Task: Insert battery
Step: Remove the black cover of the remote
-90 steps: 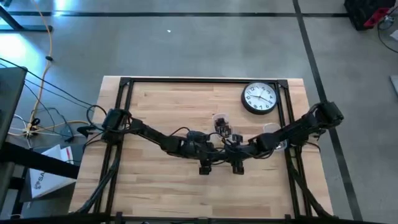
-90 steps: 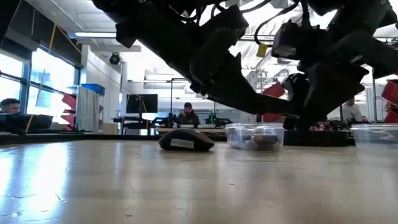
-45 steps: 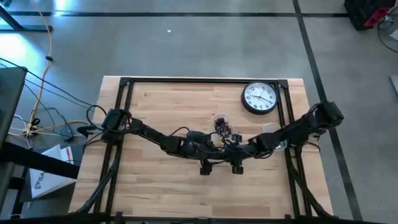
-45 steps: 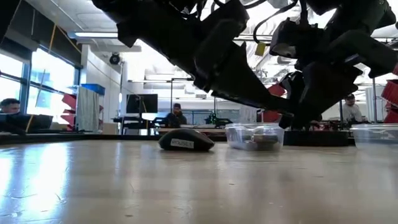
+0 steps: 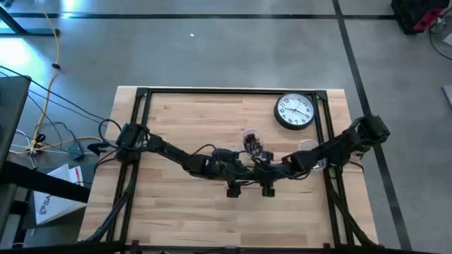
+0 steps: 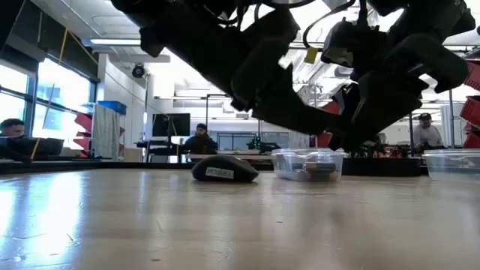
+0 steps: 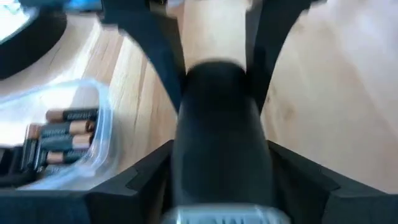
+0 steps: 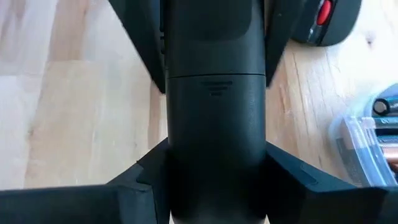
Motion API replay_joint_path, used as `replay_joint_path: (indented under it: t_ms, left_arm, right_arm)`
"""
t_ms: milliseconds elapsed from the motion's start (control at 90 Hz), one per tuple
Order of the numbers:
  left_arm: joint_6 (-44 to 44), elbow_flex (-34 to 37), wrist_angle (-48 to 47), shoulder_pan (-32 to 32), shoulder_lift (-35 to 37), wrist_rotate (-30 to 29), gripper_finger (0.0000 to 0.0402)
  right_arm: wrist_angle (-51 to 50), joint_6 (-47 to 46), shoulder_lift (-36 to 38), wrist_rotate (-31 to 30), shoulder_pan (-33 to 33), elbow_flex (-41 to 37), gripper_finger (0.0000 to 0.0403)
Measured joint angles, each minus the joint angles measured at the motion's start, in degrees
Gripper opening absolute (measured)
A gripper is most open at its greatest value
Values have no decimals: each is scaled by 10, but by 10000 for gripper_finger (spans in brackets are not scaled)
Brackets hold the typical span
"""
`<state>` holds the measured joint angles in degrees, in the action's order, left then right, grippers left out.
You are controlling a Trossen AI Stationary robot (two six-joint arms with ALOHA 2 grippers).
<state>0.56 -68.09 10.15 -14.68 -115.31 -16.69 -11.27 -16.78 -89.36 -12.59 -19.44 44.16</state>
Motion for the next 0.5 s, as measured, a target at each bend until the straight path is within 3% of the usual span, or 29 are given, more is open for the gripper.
replay_joint_path:
  t_ms: [500]
  left_arm:
    - [15,-4,1,4,4,4,207]
  right_arm:
    - [6,3,1,-2,0,0,155]
